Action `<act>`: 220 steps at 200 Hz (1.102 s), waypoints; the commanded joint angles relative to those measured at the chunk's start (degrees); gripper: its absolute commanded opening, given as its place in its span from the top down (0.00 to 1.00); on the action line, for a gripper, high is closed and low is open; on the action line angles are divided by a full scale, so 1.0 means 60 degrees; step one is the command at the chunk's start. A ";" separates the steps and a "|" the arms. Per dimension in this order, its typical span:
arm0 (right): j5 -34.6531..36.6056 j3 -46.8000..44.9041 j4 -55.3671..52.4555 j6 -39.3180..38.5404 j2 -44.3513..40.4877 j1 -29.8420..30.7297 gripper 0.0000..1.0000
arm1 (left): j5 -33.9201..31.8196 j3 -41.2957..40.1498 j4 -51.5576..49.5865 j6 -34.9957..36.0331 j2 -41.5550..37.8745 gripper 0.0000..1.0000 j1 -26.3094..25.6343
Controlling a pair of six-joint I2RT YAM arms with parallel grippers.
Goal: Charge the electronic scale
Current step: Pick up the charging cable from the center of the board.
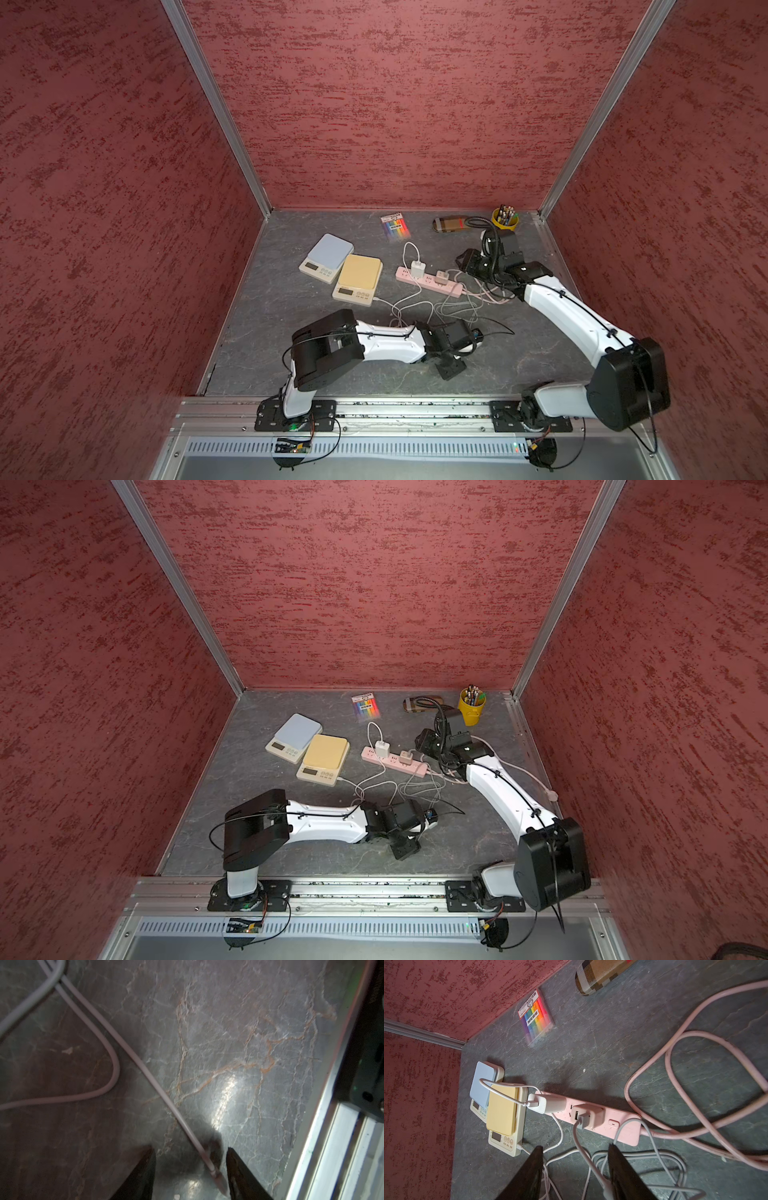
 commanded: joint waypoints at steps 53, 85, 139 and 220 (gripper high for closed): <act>-0.0364 -0.0129 0.0686 -0.0079 -0.0325 -0.0165 0.47 | -0.0052 -0.0580 -0.1157 0.0489 -0.0324 0.78 0.0611; -0.0358 -0.0022 0.0827 -0.0186 -0.0437 -0.0180 0.47 | 0.0200 -0.1385 -0.1344 0.0941 -0.1194 0.87 0.1600; -0.0445 -0.0145 0.1003 -0.0715 -0.0597 -0.0181 0.48 | 0.0514 -0.1640 -0.1528 0.1833 -0.1432 0.83 0.2520; -0.0365 -0.0081 0.0770 -0.1217 -0.0710 -0.0180 0.48 | 0.0236 -0.2063 -0.1495 0.1756 -0.1934 0.66 0.2424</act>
